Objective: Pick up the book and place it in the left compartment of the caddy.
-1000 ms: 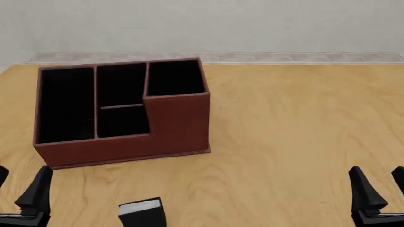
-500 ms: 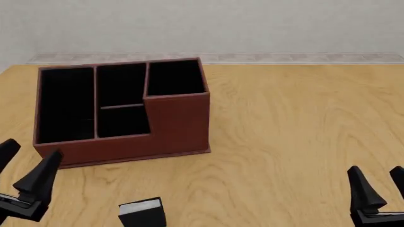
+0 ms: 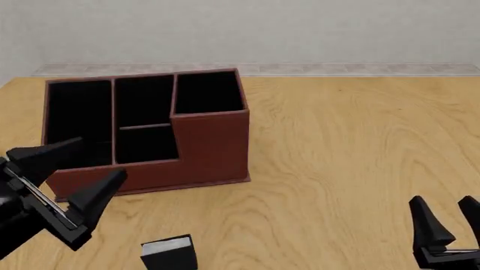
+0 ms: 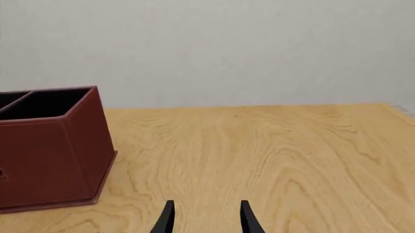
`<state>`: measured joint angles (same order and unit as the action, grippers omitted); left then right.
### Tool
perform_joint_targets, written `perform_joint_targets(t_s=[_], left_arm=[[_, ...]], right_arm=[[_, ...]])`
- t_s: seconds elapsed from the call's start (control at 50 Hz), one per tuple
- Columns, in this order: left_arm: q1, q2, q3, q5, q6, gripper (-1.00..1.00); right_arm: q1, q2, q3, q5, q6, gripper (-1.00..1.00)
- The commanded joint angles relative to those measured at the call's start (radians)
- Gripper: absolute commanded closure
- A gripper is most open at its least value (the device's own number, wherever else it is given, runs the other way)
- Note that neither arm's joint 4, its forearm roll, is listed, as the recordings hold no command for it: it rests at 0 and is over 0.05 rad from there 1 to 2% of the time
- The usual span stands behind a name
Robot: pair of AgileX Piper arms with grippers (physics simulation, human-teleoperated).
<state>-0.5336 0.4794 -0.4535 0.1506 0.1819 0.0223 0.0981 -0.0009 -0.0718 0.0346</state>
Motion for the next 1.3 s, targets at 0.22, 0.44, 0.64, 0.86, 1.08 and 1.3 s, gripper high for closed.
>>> perform_joint_targets(t_s=[0.22, 0.44, 0.64, 0.86, 1.08, 1.3], left_arm=[[-0.206, 0.142, -0.112, 0.151, 0.076, -1.0], [-0.268, 0.152, -0.144, 0.235, 0.075, -1.0], [-0.31, 0.166, -0.14, 0.282, 0.097, -1.0], [-0.34, 0.166, -0.135, 0.311, 0.119, -1.0], [-0.348, 0.186, -0.1, 0.314, 0.137, -1.0], [-0.35, 0.207, -0.094, 0.326, 0.134, -1.0]], right_arm=[[0.01, 0.05, 0.001, -0.034, -0.005, -1.0], [0.016, 0.063, 0.001, -0.043, -0.013, -1.0], [0.025, 0.065, 0.001, -0.043, -0.03, -1.0], [0.024, 0.072, 0.0, -0.047, -0.023, -1.0], [0.023, 0.058, 0.001, -0.041, -0.01, -1.0], [0.024, 0.07, 0.001, -0.05, -0.014, -1.0]])
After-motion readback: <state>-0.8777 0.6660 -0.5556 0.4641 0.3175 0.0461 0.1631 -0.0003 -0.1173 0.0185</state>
